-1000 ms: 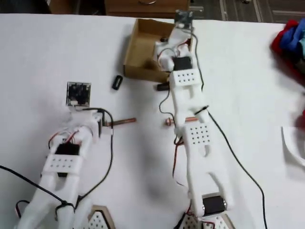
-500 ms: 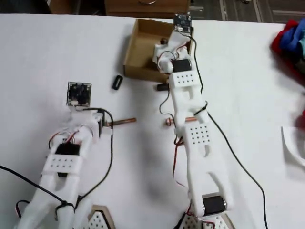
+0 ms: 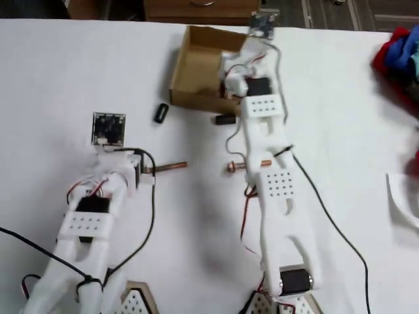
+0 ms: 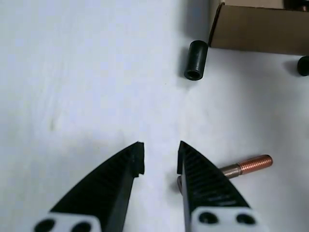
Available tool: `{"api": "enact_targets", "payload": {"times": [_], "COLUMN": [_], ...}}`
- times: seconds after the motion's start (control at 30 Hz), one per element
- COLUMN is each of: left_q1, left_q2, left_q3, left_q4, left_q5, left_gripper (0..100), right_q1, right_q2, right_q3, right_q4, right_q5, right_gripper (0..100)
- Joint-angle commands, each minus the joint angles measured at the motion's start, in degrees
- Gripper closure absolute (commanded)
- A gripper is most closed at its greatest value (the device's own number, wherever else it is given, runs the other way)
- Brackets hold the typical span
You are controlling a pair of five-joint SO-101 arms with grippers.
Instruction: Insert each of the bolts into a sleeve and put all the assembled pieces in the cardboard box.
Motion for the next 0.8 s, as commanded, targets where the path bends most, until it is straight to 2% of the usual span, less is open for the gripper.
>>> {"api": "enact_targets", "payload": {"times": [0.0, 0.13, 0.27, 0.5, 0.77], "left_q1": [-0.4, -0.4, -0.4, -0.4, -0.4], "left_q2": [-0.4, -0.5, -0.5, -0.5, -0.5], "left_q3": [-0.2, -0.3, -0.3, -0.3, -0.3], "left_q4": [-0.9, -0.9, -0.9, -0.9, -0.9], "left_q5": [-0.3, -0.3, -0.3, -0.3, -0.3], "left_gripper": [86, 86, 86, 86, 86], "right_q1": [6.1, 11.3, 12.4, 8.3, 4.9], "right_q2": [-2.8, -2.0, 0.0, 4.3, 4.5], "right_q3": [-4.0, -1.6, 3.0, 7.1, 7.3], "right_q4": [0.2, 0.0, -5.4, -16.0, -18.9], "right_q5": [0.6, 0.6, 1.6, 11.3, 12.3], "right_gripper": [97.6, 97.6, 97.6, 97.6, 97.6]}}
